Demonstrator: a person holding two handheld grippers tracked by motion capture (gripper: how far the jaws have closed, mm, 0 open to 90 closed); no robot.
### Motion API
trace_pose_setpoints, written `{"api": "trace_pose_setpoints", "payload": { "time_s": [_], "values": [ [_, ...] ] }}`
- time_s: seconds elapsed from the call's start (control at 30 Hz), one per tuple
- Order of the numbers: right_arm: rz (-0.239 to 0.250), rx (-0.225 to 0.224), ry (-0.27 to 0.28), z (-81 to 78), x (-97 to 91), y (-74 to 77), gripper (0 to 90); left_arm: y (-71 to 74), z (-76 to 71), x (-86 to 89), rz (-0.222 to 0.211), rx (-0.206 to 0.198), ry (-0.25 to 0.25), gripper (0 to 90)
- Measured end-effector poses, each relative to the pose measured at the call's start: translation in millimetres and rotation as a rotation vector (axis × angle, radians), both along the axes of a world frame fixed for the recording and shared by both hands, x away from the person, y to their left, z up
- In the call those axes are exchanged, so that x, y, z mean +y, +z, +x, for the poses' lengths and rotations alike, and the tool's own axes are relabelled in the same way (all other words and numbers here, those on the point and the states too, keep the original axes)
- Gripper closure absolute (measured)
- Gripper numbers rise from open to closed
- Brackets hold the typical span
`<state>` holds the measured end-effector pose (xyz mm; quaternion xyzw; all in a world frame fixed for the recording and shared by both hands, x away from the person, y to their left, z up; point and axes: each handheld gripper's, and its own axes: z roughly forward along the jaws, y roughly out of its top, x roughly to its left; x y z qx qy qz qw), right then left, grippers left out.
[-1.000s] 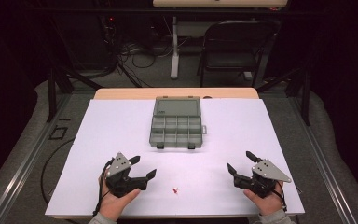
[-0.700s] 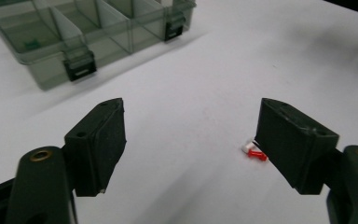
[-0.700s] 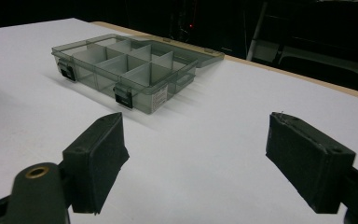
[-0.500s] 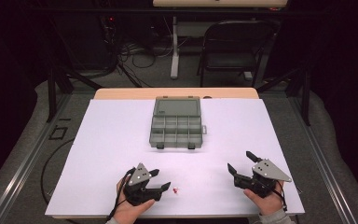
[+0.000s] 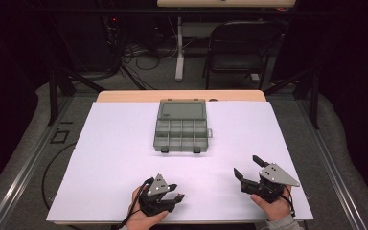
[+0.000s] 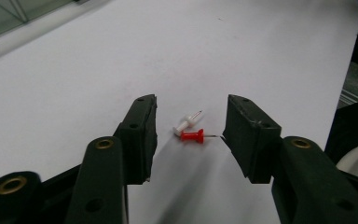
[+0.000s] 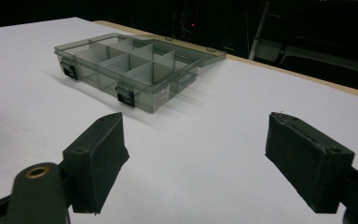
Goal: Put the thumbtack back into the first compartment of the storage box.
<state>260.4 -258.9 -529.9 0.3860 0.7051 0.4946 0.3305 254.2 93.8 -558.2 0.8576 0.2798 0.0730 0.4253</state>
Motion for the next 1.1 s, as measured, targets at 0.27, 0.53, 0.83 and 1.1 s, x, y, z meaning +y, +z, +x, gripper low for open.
{"api": "trace_pose_setpoints", "payload": {
  "time_s": [0.27,0.53,0.83,1.1],
  "values": [
    [-0.001,-0.002,0.001,-0.1,0.0,0.1,19.4,-4.3,-0.7,-7.1,0.041,0.000,-0.024,60.1],
    [-0.002,-0.005,0.001,0.0,0.1,0.0,19.4,-6.6,0.3,-7.4,0.037,0.023,-0.021,63.6],
    [-0.004,-0.006,0.005,0.1,0.1,-0.1,19.5,-6.9,0.8,-8.3,0.049,0.016,-0.019,66.3],
    [-0.005,-0.002,0.006,0.2,0.0,-0.1,19.6,-6.5,0.9,-9.0,0.060,0.013,-0.022,67.2]
  ]
}}
